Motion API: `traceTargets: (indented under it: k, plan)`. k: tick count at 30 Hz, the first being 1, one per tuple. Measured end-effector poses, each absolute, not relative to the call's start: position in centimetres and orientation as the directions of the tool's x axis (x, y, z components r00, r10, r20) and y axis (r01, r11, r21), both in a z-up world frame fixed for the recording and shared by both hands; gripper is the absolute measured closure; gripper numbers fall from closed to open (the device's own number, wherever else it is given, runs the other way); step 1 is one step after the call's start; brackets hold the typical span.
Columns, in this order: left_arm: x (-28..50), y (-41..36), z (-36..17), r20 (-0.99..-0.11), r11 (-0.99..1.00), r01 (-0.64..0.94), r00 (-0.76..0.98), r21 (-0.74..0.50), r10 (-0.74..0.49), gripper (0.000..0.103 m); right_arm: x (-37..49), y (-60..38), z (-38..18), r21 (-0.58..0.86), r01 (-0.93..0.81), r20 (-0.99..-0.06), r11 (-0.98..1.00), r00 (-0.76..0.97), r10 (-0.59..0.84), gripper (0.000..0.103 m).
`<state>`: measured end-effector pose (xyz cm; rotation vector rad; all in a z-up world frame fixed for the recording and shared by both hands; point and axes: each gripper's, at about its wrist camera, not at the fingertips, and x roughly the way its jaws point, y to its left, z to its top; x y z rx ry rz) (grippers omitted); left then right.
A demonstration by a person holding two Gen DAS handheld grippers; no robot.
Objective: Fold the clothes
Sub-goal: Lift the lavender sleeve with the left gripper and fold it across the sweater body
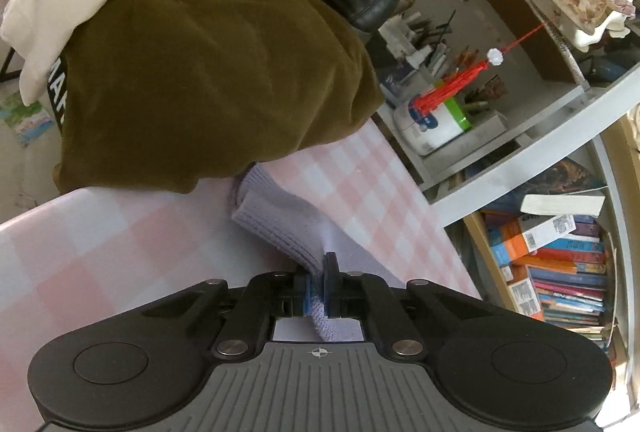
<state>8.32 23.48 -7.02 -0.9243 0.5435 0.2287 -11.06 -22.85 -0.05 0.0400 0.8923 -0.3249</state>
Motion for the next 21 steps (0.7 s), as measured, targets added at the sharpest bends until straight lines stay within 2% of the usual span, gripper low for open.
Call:
traceTargets:
  k: [8,13,17,21]
  plan:
    - [7.1,20.2,-1.6,-0.393,0.652,-0.268,0.918,-0.709,-0.050,0.100,-10.1,-24.5,-0.2,-0.071,0.269,-0.768,0.960,0.599,-0.225,0.000]
    - [6.8,16.4,1.8,-0.312,0.689,-0.183,0.948,-0.701,-0.066,0.100,-8.7,-26.7,-0.3,-0.043,0.174,-0.761,0.984,0.633,-0.145,0.000]
    - [7.0,11.8,3.9,-0.290,0.739,-0.135,0.953,-0.660,-0.084,0.100,-7.5,-28.7,-0.2,-0.022,0.090,-0.753,0.996,0.654,-0.076,0.000]
    - [7.5,5.9,5.9,-0.278,0.822,-0.086,0.956,-0.563,-0.091,0.100,-6.3,-31.0,-0.3,0.002,0.011,-0.746,1.000,0.666,-0.006,0.000]
